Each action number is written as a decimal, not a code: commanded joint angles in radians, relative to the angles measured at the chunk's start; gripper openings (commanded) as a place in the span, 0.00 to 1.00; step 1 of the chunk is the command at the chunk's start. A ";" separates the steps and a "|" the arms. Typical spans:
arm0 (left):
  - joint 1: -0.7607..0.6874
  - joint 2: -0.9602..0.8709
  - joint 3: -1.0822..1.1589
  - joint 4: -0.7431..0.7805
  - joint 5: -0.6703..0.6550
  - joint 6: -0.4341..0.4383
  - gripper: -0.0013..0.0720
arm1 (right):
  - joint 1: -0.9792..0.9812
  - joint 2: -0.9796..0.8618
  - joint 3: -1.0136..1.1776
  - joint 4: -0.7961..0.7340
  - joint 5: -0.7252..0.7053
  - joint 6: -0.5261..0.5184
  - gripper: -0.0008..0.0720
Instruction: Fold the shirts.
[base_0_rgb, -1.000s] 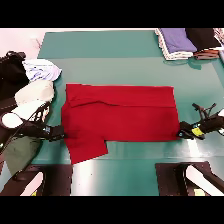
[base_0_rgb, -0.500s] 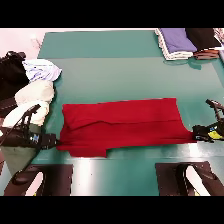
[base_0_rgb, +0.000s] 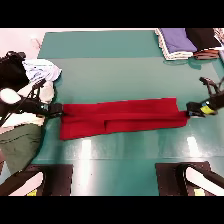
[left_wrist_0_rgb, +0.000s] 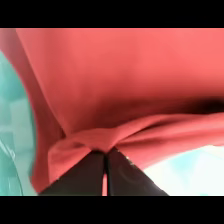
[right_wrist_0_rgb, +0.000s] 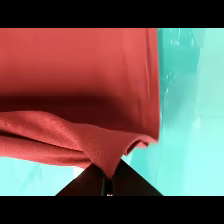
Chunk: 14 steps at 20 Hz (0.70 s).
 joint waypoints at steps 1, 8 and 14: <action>0.001 -0.150 0.059 -0.010 0.106 0.019 0.06 | 0.057 -0.177 0.135 0.071 -0.049 0.007 0.03; 0.001 -0.157 0.169 -0.055 0.027 0.002 0.28 | -0.084 -0.292 0.192 0.207 -0.029 -0.114 0.55; -0.163 -0.158 0.173 -0.148 0.103 -0.013 0.06 | -0.343 -0.364 0.044 0.247 -0.017 -0.227 0.64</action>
